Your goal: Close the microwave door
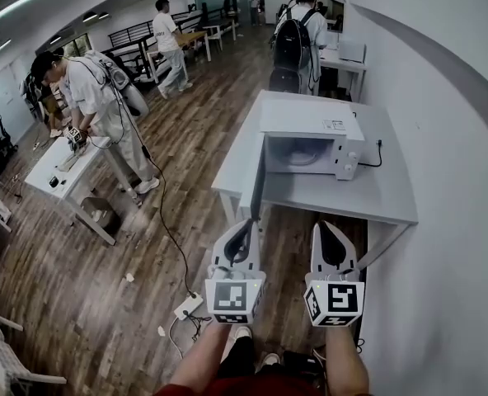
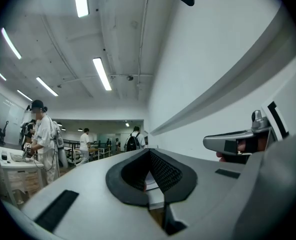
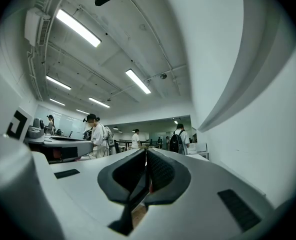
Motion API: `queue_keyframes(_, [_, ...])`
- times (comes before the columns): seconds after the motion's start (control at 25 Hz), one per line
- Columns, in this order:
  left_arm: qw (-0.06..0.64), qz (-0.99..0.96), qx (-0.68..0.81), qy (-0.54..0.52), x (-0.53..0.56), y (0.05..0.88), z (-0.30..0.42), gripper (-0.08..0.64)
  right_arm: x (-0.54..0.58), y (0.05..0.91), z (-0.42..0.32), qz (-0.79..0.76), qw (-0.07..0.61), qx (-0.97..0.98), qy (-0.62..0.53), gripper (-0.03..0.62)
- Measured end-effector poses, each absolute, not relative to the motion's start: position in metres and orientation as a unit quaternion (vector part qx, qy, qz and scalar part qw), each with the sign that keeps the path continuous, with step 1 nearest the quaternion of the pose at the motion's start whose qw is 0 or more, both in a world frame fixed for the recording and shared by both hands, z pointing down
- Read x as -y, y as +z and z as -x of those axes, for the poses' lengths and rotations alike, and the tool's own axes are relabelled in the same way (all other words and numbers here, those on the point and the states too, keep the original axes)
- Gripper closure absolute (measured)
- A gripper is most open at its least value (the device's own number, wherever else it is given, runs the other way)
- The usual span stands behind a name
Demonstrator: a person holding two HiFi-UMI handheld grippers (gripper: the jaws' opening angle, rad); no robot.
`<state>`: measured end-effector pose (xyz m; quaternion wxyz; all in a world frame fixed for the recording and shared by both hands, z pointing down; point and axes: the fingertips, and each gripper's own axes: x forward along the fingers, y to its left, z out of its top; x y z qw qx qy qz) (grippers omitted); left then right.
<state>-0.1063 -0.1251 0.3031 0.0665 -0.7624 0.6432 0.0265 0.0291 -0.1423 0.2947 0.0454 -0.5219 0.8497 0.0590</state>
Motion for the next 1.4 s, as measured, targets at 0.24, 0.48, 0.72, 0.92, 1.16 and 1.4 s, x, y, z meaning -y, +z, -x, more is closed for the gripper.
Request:
queue_keyframes(0.24, [0.065, 0.766, -0.639, 0.026, 0.149, 0.314, 0.128, 0.534, 0.165, 0.305, -0.003, 0.521, 0.036, -0.851, 0.058, 0.565])
queue_keyframes(0.48, [0.066, 0.771, -0.633, 0.012, 0.174, 0.337, 0.157, 0.534, 0.191, 0.326, 0.031, 0.517, 0.018, -0.854, 0.048, 0.565])
queue_keyframes(0.72, [0.050, 0.794, -0.605, -0.004, 0.194, 0.376, 0.174, 0.532, 0.211, 0.359, 0.063, 0.507, -0.012, -0.861, 0.028, 0.565])
queue_keyframes(0.92, [0.030, 0.812, -0.583, -0.014, 0.207, 0.407, 0.184, 0.531, 0.219, 0.386, 0.084, 0.504, -0.035, -0.863, 0.016, 0.565])
queue_keyframes(1.16, [0.009, 0.838, -0.544, -0.035, 0.225, 0.444, 0.188, 0.436, 0.231, 0.412, 0.098, 0.509, -0.054, -0.859, 0.001, 0.565])
queue_keyframes(1.4, [0.002, 0.879, -0.475, -0.048, 0.243, 0.476, 0.190, 0.407, 0.243, 0.433, 0.106, 0.519, -0.074, -0.852, -0.008, 0.565])
